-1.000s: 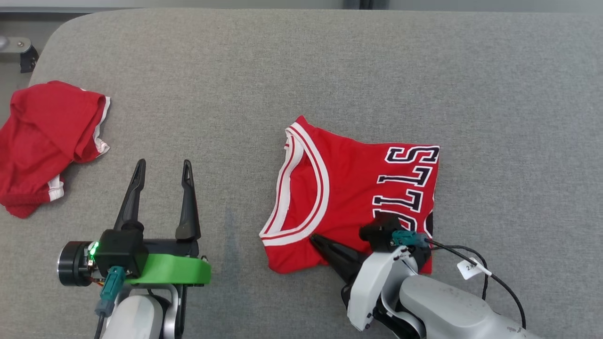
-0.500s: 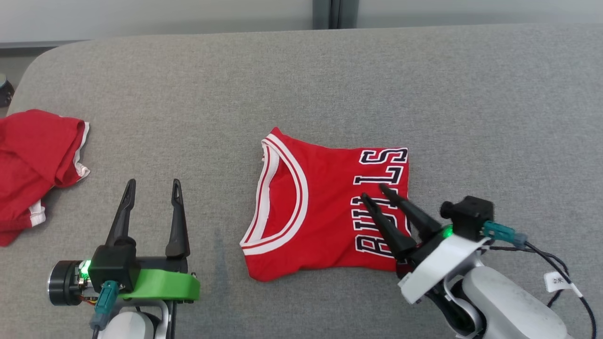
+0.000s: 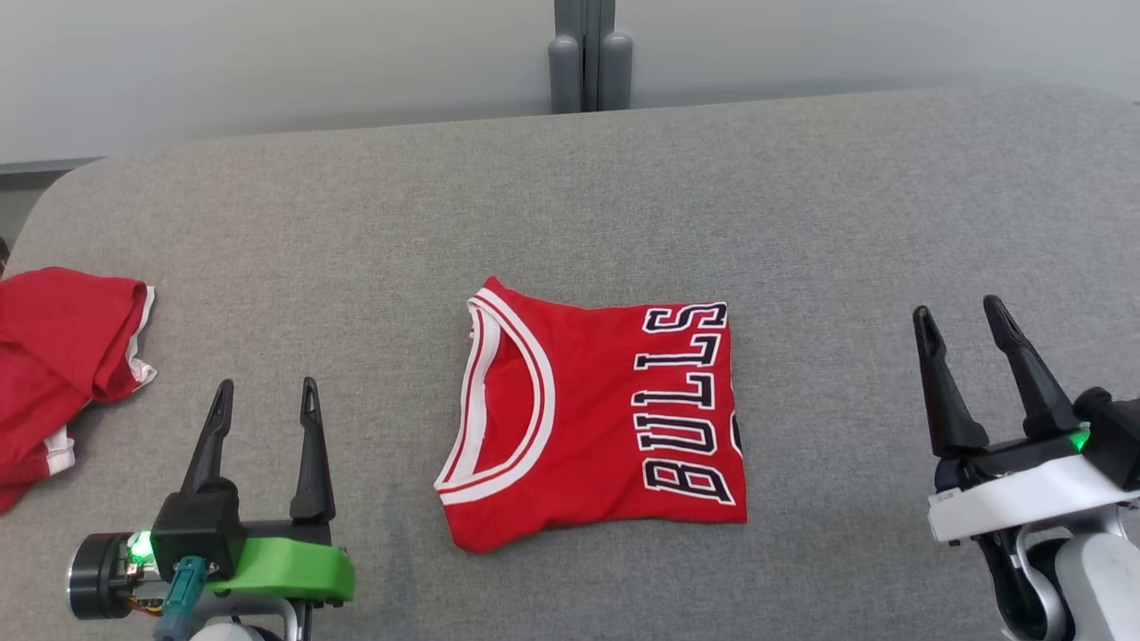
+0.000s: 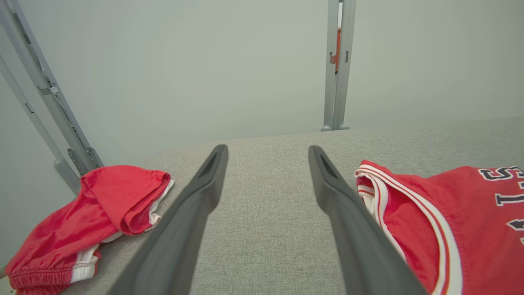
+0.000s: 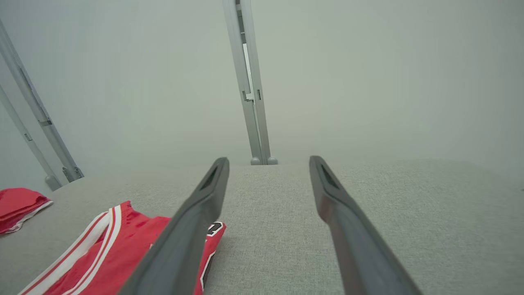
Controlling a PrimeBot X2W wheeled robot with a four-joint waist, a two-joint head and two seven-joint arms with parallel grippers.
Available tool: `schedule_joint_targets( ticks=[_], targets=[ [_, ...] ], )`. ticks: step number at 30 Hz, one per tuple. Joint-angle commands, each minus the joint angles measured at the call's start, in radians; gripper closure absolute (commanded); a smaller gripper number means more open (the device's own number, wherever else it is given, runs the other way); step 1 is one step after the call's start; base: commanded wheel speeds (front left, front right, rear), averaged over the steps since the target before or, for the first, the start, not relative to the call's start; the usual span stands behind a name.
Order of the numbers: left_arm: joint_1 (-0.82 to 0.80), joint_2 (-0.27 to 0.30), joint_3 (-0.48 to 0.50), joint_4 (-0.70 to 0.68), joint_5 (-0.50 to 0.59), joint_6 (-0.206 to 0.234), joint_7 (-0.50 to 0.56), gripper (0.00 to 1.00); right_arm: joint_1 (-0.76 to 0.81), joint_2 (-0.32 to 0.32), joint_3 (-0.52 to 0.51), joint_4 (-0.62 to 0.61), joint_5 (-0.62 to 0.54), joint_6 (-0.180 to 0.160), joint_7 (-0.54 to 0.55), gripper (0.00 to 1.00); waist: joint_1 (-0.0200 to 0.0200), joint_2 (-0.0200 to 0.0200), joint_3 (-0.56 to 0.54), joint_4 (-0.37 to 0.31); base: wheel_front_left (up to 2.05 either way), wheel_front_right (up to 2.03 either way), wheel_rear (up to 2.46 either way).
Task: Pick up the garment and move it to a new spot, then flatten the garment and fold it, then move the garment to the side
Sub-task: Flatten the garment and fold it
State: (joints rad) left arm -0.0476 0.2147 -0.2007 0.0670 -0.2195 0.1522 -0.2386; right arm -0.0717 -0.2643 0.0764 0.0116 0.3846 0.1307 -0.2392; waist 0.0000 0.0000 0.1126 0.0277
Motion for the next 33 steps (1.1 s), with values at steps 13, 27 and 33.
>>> schedule_joint_targets(
  ticks=[13,27,33],
  targets=[
    [0.086,0.018,-0.012,0.03,-0.017,0.005,0.011,0.0,0.187,0.069,-0.082,-0.114,-0.079,0.0,0.11,0.0,0.0,0.0,-0.103,-0.015,0.0,0.0,0.0],
    [0.11,0.032,-0.018,0.034,-0.029,0.015,0.029,0.0,0.232,0.078,-0.093,-0.144,-0.09,0.0,0.146,0.0,0.0,0.0,-0.123,-0.014,0.0,0.0,0.0],
    [0.107,0.037,-0.018,0.034,-0.034,0.019,0.03,0.0,0.228,0.081,-0.094,-0.147,-0.092,0.0,0.149,0.0,0.0,0.0,-0.121,-0.017,0.0,0.0,0.0]
  ],
)
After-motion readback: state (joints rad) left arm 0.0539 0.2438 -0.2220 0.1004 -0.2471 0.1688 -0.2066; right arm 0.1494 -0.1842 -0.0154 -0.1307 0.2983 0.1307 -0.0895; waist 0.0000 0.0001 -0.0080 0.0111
